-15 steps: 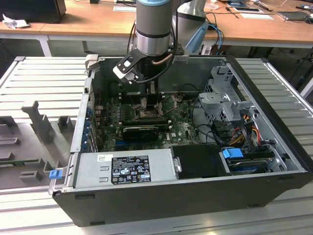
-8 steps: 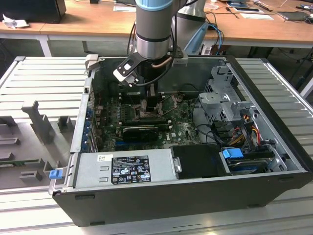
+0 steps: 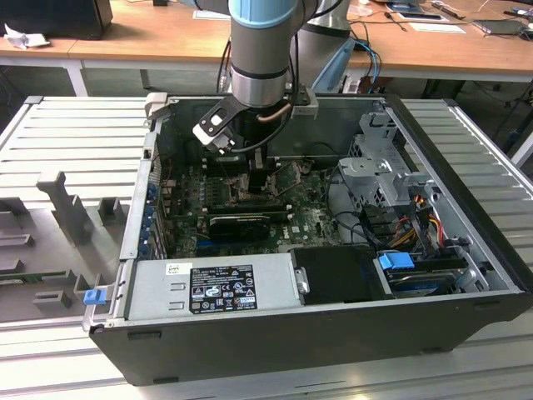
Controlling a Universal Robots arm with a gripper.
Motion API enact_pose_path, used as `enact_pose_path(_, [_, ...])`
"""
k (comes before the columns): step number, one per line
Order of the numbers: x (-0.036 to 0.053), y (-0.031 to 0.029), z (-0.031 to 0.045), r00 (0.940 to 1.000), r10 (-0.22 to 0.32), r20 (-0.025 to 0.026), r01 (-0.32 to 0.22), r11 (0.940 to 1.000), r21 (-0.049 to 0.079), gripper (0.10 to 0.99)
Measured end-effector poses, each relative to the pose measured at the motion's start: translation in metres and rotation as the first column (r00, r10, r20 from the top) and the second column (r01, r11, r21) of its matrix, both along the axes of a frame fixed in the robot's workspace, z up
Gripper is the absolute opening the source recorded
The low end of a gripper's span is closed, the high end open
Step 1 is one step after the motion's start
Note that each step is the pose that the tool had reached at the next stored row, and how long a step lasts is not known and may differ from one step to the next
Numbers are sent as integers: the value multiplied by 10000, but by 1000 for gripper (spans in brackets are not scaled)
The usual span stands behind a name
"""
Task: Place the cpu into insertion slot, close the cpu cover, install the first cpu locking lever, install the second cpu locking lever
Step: 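Place the cpu into insertion slot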
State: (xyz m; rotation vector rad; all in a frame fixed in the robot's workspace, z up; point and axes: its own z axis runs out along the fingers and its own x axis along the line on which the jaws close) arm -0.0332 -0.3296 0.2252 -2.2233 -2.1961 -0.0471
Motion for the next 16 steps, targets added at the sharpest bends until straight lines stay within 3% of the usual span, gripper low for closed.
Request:
enact_pose_path(9, [-3,11,-59,10000,-2,-3,2,10000,-1,529])
enact_pose_path(16, [-5,53,-150,10000,-6,-3,6,10000,0,529])
